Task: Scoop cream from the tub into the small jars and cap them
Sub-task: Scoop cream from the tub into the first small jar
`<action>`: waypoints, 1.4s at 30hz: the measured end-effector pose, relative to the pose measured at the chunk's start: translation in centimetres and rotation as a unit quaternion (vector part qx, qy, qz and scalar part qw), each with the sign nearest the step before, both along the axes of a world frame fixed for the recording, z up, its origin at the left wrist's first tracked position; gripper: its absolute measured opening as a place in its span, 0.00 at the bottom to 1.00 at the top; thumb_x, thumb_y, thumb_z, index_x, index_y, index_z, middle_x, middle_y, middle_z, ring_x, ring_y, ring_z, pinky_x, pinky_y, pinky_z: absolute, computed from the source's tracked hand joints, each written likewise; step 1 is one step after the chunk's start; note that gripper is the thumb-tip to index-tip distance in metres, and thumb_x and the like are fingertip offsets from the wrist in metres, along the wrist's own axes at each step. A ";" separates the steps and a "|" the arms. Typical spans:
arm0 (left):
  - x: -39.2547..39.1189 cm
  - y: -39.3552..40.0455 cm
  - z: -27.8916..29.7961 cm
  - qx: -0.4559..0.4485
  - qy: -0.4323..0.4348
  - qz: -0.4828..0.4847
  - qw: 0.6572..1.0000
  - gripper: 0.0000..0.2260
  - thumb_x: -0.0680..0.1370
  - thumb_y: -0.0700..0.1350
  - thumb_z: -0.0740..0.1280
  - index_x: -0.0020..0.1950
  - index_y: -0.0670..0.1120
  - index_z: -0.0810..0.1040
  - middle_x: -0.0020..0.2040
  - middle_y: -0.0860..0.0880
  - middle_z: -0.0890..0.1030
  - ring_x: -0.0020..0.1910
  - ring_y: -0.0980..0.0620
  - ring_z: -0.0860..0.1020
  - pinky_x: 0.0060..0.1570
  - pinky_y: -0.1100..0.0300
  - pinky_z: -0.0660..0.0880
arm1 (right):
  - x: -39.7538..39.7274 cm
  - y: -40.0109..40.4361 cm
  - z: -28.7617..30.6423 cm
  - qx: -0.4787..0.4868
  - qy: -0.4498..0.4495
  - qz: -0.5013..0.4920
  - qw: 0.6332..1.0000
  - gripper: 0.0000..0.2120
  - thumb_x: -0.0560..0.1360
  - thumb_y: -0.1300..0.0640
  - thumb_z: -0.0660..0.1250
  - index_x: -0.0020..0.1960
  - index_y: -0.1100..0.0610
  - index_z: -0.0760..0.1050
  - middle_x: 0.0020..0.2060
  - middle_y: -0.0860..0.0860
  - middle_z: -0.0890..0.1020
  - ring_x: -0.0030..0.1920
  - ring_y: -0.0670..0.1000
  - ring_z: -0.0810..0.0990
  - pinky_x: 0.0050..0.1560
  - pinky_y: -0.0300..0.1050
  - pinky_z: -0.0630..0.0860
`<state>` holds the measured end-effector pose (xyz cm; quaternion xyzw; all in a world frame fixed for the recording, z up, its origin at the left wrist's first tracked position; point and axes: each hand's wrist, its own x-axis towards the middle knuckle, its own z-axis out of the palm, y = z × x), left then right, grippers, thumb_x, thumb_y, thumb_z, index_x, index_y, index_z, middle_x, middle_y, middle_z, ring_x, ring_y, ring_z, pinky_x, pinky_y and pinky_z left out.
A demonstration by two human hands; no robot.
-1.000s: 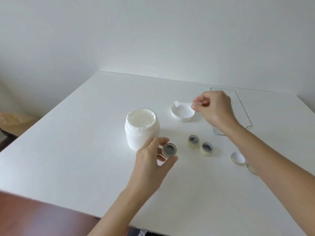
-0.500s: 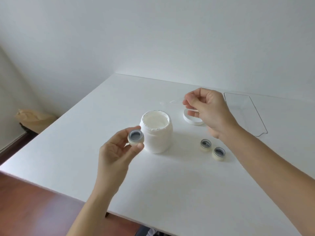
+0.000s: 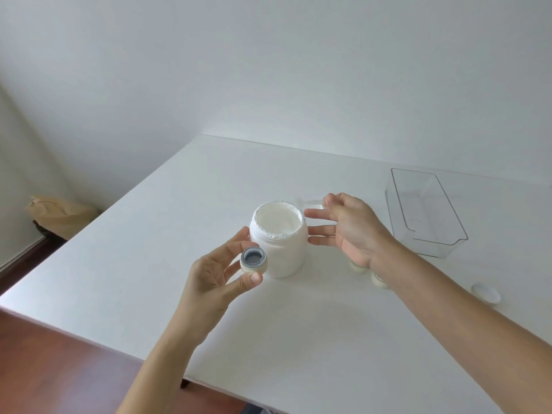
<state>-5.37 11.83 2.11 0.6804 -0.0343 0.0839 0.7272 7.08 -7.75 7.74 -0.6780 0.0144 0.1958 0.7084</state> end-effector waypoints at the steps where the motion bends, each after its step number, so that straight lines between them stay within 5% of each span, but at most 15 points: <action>1: -0.1 -0.1 0.0 -0.001 0.003 -0.004 1.000 0.15 0.70 0.38 0.74 0.55 0.43 0.83 0.65 0.56 0.80 0.73 0.57 0.68 0.70 0.46 0.67 | 0.0 -0.2 0.1 -0.008 -0.003 0.002 1.000 0.10 0.83 0.54 0.55 0.46 0.57 0.68 0.57 0.61 0.79 0.43 0.63 0.81 0.54 0.62 0.78; 6: -0.7 -0.9 -0.2 -0.006 0.008 -0.013 1.000 0.15 0.66 0.46 0.77 0.52 0.49 0.84 0.64 0.59 0.81 0.72 0.58 0.70 0.69 0.47 0.67 | -0.2 -0.9 0.7 -0.090 -0.075 -0.013 0.993 0.09 0.81 0.55 0.58 0.47 0.60 0.71 0.53 0.57 0.79 0.40 0.59 0.83 0.53 0.61 0.80; 10: -0.9 -1.2 -0.3 -0.015 0.017 0.002 1.000 0.17 0.64 0.46 0.77 0.52 0.50 0.84 0.65 0.57 0.80 0.68 0.58 0.73 0.68 0.47 0.69 | -0.3 -0.8 1.7 -0.266 -0.309 -0.023 0.913 0.07 0.77 0.53 0.67 0.43 0.56 0.78 0.40 0.46 0.81 0.36 0.38 0.80 0.41 0.37 0.76; 14: -1.0 -1.0 -0.2 -0.002 0.015 0.031 0.999 0.17 0.64 0.47 0.78 0.51 0.51 0.84 0.63 0.56 0.81 0.63 0.57 0.78 0.60 0.54 0.74 | -0.9 0.1 2.6 -0.372 -0.426 0.037 0.824 0.04 0.73 0.53 0.71 0.40 0.52 0.82 0.42 0.48 0.80 0.46 0.48 0.77 0.46 0.44 0.72; 17: -1.1 -0.8 -0.1 -0.017 0.007 0.040 0.999 0.15 0.65 0.41 0.79 0.50 0.52 0.84 0.55 0.54 0.85 0.49 0.56 0.83 0.46 0.63 0.79 | -0.9 0.8 2.6 -0.437 -0.461 0.062 0.769 0.06 0.72 0.52 0.72 0.42 0.54 0.83 0.43 0.49 0.77 0.49 0.51 0.70 0.46 0.43 0.63; 22: -1.1 -0.8 0.4 -0.022 -0.008 0.051 0.998 0.14 0.66 0.38 0.79 0.48 0.51 0.83 0.48 0.53 0.85 0.41 0.53 0.83 0.44 0.65 0.79 | -0.6 1.4 2.7 -0.489 -0.451 0.093 0.741 0.09 0.73 0.50 0.70 0.40 0.55 0.82 0.41 0.48 0.71 0.49 0.52 0.66 0.48 0.42 0.59; 30: -1.1 -0.9 1.1 -0.011 0.001 0.088 0.996 0.15 0.63 0.45 0.80 0.48 0.50 0.83 0.47 0.52 0.86 0.38 0.54 0.84 0.41 0.66 0.79 | -0.2 1.6 3.0 -0.483 -0.353 0.130 0.791 0.16 0.76 0.50 0.67 0.42 0.63 0.81 0.40 0.55 0.83 0.51 0.57 0.73 0.51 0.46 0.63; 35: -1.0 -0.8 1.5 -0.005 0.007 0.090 0.996 0.17 0.62 0.45 0.82 0.48 0.50 0.84 0.47 0.51 0.87 0.38 0.53 0.84 0.41 0.65 0.80 | 0.1 1.2 3.6 -0.455 -0.301 0.130 0.828 0.18 0.77 0.52 0.66 0.46 0.70 0.79 0.30 0.54 0.72 0.33 0.53 0.70 0.41 0.41 0.62; 38: -0.7 -0.7 1.9 -0.007 0.003 0.095 0.995 0.17 0.62 0.42 0.82 0.48 0.50 0.85 0.47 0.51 0.87 0.37 0.54 0.84 0.42 0.65 0.79 | 0.8 0.4 3.6 -0.417 -0.266 0.102 0.863 0.16 0.76 0.52 0.67 0.40 0.65 0.80 0.20 0.44 0.73 0.26 0.48 0.66 0.33 0.40 0.59; 42: 0.0 -0.9 2.9 -0.001 -0.004 0.102 0.995 0.16 0.63 0.42 0.79 0.49 0.51 0.85 0.44 0.51 0.88 0.36 0.55 0.84 0.42 0.66 0.79 | 1.3 -0.6 4.0 -0.361 -0.236 0.068 0.900 0.14 0.76 0.51 0.67 0.34 0.57 0.80 0.24 0.45 0.73 0.29 0.47 0.69 0.33 0.41 0.64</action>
